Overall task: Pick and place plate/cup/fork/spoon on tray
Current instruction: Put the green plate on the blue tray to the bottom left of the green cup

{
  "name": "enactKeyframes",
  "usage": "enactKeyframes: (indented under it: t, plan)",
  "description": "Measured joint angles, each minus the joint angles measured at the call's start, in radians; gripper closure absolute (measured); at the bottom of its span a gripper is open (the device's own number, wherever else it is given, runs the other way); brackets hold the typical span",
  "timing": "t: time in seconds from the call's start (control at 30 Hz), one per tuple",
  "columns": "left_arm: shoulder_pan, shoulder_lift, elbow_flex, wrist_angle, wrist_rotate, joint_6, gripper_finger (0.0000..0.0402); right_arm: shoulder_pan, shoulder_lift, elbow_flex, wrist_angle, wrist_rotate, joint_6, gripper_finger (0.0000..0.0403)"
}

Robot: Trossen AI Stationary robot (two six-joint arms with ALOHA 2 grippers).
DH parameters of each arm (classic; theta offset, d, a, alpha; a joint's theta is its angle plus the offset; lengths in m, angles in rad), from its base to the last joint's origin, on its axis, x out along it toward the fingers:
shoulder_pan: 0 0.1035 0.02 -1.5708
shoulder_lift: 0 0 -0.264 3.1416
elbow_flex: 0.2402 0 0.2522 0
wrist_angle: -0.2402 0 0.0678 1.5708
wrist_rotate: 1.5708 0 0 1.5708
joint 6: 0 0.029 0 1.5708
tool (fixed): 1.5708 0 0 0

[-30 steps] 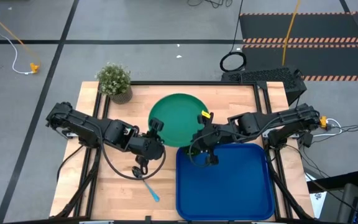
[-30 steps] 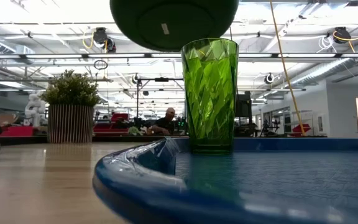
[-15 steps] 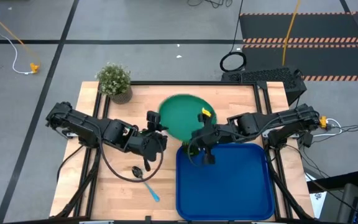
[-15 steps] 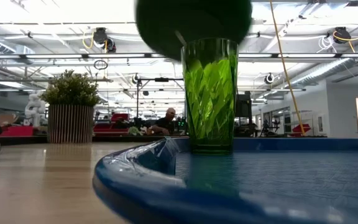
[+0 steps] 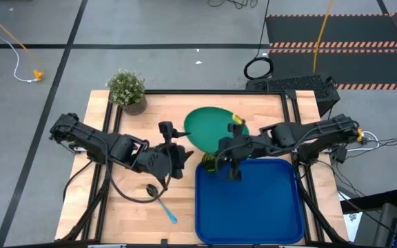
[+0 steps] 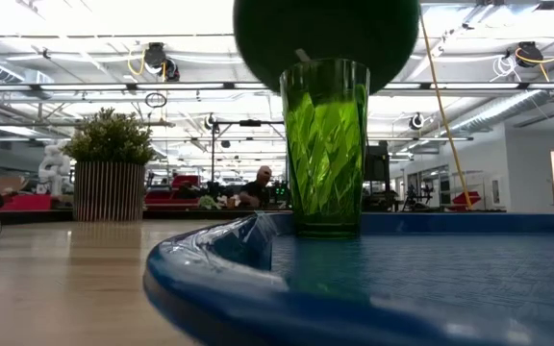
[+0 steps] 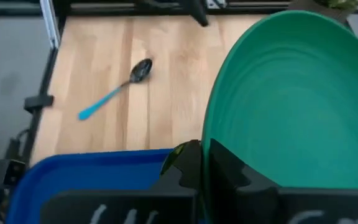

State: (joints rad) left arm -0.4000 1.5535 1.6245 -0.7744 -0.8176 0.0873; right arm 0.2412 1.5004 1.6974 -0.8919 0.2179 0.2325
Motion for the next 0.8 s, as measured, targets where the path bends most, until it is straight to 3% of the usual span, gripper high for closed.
enactKeyframes:
  t: [0.27, 0.47, 0.8]
  plan:
    - [-0.015, -0.052, -0.002, 0.005, -0.006, -0.155, 0.0134, 0.031, -0.094, 0.001, -0.096, 0.045, 0.179, 0.0403]
    - [-0.015, -0.120, -0.002, 0.010, -0.080, -0.237, 0.0155, 0.096, -0.151, 0.002, -0.165, 0.039, 0.329, 0.0403]
    - [-0.009, -0.194, -0.002, -0.177, -0.082, -0.390, 0.0178, 0.231, -0.215, 0.002, -0.265, 0.040, 0.544, 0.0403]
